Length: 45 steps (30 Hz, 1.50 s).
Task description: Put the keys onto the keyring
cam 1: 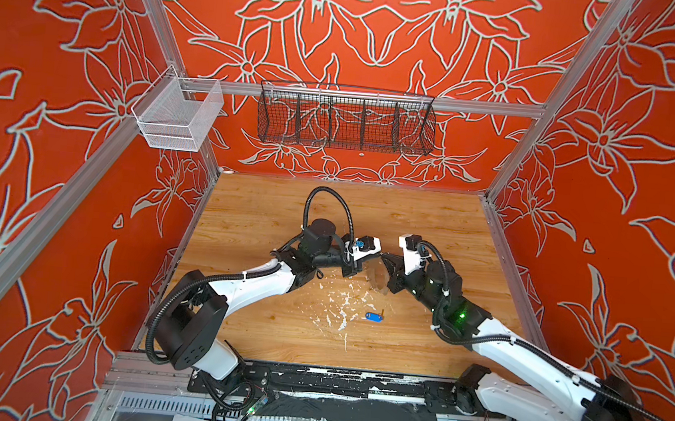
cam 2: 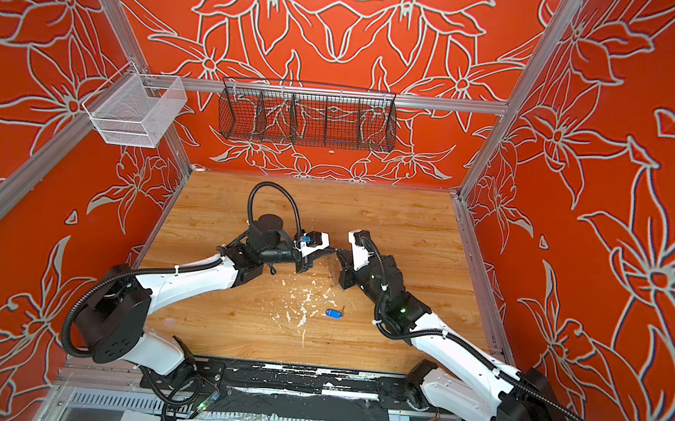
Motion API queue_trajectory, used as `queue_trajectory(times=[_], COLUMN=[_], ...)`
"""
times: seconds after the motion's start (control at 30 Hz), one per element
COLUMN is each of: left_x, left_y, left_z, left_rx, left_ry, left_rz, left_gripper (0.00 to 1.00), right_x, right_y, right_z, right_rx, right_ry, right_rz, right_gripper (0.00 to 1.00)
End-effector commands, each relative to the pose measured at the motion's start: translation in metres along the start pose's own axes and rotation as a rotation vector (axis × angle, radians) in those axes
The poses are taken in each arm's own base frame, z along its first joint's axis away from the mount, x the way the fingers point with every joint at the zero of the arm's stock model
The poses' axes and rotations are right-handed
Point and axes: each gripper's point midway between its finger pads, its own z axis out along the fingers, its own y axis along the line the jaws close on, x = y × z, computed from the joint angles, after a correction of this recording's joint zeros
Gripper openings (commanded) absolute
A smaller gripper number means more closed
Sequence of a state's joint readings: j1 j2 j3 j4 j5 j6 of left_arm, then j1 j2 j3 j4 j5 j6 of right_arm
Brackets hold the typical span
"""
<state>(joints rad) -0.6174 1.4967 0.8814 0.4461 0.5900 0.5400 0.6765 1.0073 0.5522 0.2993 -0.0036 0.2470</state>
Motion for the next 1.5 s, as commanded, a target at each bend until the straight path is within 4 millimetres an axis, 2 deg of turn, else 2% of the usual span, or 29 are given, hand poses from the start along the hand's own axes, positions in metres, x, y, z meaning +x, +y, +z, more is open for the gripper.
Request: queue_trajectory(times=[0.0,0.17,0.4,0.5,0.6,1.17,1.47], left_x=[-0.018,-0.021,-0.017,-0.018,-0.018,-0.008,-0.009], left_y=[0.003,-0.002,0.000,-0.001,0.000,0.003,0.002], left_z=[-0.009,-0.013,-0.010,-0.007,-0.004,0.010,0.008], left_rx=[-0.031,-0.033,-0.037,-0.012,0.006,0.081,0.087], left_ry=[-0.066,-0.109,-0.101,-0.089,-0.063,0.052,0.049], left_rz=[0.038,0.055,0.045,0.042,0.033,-0.015,-0.016], left_gripper=[0.00,0.00,0.00,0.12,0.16,0.17,0.20], right_x=[-0.015,-0.011,-0.021,-0.028,-0.034,-0.029,-0.027], right_y=[-0.019,-0.017,-0.010,-0.003,0.005,0.011,0.009], right_z=[-0.001,0.005,0.002,-0.004,-0.008,-0.004,0.001], right_rx=[0.068,0.041,0.004,-0.030,-0.070,-0.065,-0.044], right_ry=[-0.074,-0.056,-0.077,-0.100,-0.107,-0.077,-0.058], right_rz=[0.069,0.106,0.098,0.079,0.043,-0.059,-0.063], right_gripper=[0.00,0.00,0.00,0.00,0.00,0.00,0.00])
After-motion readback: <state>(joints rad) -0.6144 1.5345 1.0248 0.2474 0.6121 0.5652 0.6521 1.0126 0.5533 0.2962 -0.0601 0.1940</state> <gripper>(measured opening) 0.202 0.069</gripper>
